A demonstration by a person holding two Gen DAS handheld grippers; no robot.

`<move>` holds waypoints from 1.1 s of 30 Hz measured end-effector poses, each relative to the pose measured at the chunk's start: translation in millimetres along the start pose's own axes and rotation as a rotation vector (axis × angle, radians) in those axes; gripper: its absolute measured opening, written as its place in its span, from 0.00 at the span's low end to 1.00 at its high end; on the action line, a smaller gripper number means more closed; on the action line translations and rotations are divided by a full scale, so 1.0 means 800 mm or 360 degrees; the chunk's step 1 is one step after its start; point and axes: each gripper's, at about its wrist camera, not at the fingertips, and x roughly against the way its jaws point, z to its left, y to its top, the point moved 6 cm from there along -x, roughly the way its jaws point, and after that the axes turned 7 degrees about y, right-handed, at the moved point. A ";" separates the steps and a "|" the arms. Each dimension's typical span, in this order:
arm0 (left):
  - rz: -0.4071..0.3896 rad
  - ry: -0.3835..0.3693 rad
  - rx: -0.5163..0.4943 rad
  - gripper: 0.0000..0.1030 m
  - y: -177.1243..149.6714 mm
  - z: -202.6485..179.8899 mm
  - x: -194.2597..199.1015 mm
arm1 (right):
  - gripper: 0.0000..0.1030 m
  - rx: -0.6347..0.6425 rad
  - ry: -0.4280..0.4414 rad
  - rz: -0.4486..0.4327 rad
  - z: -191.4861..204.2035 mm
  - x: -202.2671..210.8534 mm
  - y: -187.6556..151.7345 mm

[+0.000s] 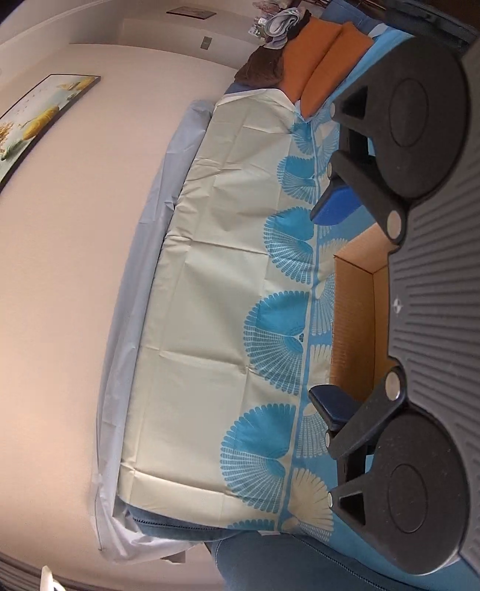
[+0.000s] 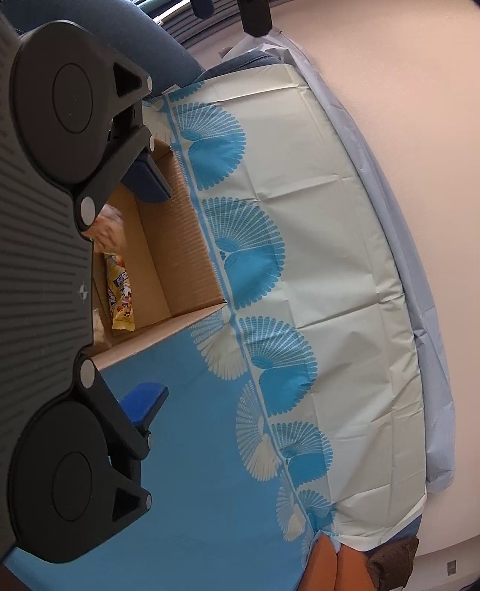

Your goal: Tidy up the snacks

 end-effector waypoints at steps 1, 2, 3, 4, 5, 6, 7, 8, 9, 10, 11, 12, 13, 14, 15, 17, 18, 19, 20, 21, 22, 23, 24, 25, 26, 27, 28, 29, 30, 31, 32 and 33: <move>0.0012 0.0025 -0.0014 0.96 -0.011 0.005 0.005 | 0.99 -0.0003 -0.0007 0.0016 0.000 0.000 -0.001; 0.0029 0.0054 -0.0031 0.97 -0.021 0.007 0.010 | 0.99 0.0000 -0.0018 0.0034 0.000 -0.001 -0.002; 0.0047 0.0087 -0.0050 0.97 -0.035 0.013 0.017 | 0.99 0.0008 -0.0027 0.0051 0.001 -0.001 -0.004; 0.0077 0.0123 -0.0061 0.97 -0.047 0.017 0.021 | 0.99 0.0023 -0.0033 0.0072 0.003 -0.001 -0.005; 0.0124 0.0136 -0.0061 0.97 -0.061 0.023 0.025 | 0.99 0.0041 -0.0040 0.0090 0.005 0.000 -0.007; 0.0176 0.0153 -0.0048 0.97 -0.073 0.027 0.029 | 0.99 0.0060 -0.0049 0.0103 0.007 0.001 -0.009; 0.0227 0.0180 -0.0030 0.98 -0.085 0.032 0.033 | 0.99 0.0082 -0.0059 0.0111 0.010 0.004 -0.010; 0.0275 0.0193 -0.0017 0.99 -0.097 0.036 0.037 | 0.99 0.0107 -0.0071 0.0116 0.013 0.007 -0.012; 0.0313 0.0189 -0.0006 0.99 -0.109 0.038 0.042 | 0.99 0.0132 -0.0078 0.0116 0.016 0.011 -0.013; 0.0344 0.0181 0.0000 0.99 -0.119 0.039 0.047 | 0.99 0.0158 -0.0081 0.0110 0.020 0.017 -0.015; 0.0372 0.0180 -0.0008 0.99 -0.129 0.040 0.051 | 0.99 0.0189 -0.0080 0.0095 0.023 0.024 -0.016; 0.0400 0.0186 -0.0022 0.99 -0.138 0.039 0.055 | 0.99 0.0214 -0.0078 0.0081 0.025 0.030 -0.019; 0.0433 0.0185 -0.0037 0.99 -0.147 0.038 0.059 | 0.99 0.0224 -0.0084 0.0073 0.026 0.038 -0.024; 0.0470 0.0170 -0.0048 0.99 -0.156 0.036 0.061 | 0.99 0.0216 -0.0091 0.0078 0.025 0.045 -0.031; 0.0505 0.0150 -0.0054 0.99 -0.166 0.034 0.065 | 0.99 0.0204 -0.0091 0.0087 0.023 0.052 -0.039; 0.0547 0.0140 -0.0051 0.99 -0.184 0.032 0.072 | 0.99 0.0181 -0.0095 0.0097 0.019 0.070 -0.064; 0.0559 0.0140 -0.0050 0.99 -0.191 0.031 0.075 | 0.99 0.0172 -0.0105 0.0106 0.017 0.079 -0.076; 0.0568 0.0138 -0.0054 0.99 -0.198 0.031 0.078 | 0.99 0.0161 -0.0111 0.0112 0.016 0.087 -0.087; 0.0578 0.0141 -0.0060 0.99 -0.205 0.030 0.080 | 0.99 0.0144 -0.0115 0.0123 0.014 0.096 -0.098; 0.0588 0.0148 -0.0064 0.99 -0.211 0.031 0.082 | 0.99 0.0123 -0.0120 0.0139 0.016 0.103 -0.103; 0.0597 0.0158 -0.0065 0.99 -0.216 0.031 0.084 | 0.99 0.0110 -0.0117 0.0147 0.020 0.109 -0.104; 0.0609 0.0169 -0.0064 0.99 -0.222 0.033 0.086 | 0.99 0.0119 -0.0098 0.0132 0.026 0.115 -0.103; 0.0621 0.0180 -0.0061 0.99 -0.227 0.035 0.087 | 0.99 0.0136 -0.0089 0.0113 0.030 0.119 -0.102; 0.0631 0.0189 -0.0059 0.99 -0.229 0.037 0.087 | 0.99 0.0150 -0.0098 0.0108 0.032 0.120 -0.104; 0.0636 0.0198 -0.0058 0.99 -0.231 0.039 0.089 | 0.99 0.0148 -0.0117 0.0128 0.031 0.118 -0.108; 0.0635 0.0209 -0.0057 0.99 -0.232 0.041 0.090 | 0.99 0.0132 -0.0129 0.0158 0.029 0.116 -0.111; 0.0633 0.0219 -0.0056 0.99 -0.232 0.044 0.092 | 0.99 0.0115 -0.0139 0.0177 0.028 0.114 -0.112; 0.0634 0.0225 -0.0056 0.99 -0.230 0.045 0.092 | 0.99 0.0102 -0.0151 0.0180 0.026 0.113 -0.112; 0.0638 0.0225 -0.0053 0.99 -0.231 0.047 0.092 | 0.99 0.0094 -0.0163 0.0179 0.025 0.113 -0.113; 0.0646 0.0225 -0.0047 0.99 -0.231 0.049 0.093 | 0.99 0.0086 -0.0171 0.0185 0.024 0.112 -0.113; 0.0655 0.0226 -0.0035 0.99 -0.230 0.052 0.093 | 0.99 0.0082 -0.0173 0.0193 0.024 0.112 -0.114; 0.0662 0.0228 -0.0019 0.99 -0.229 0.054 0.094 | 0.99 0.0083 -0.0171 0.0197 0.025 0.112 -0.115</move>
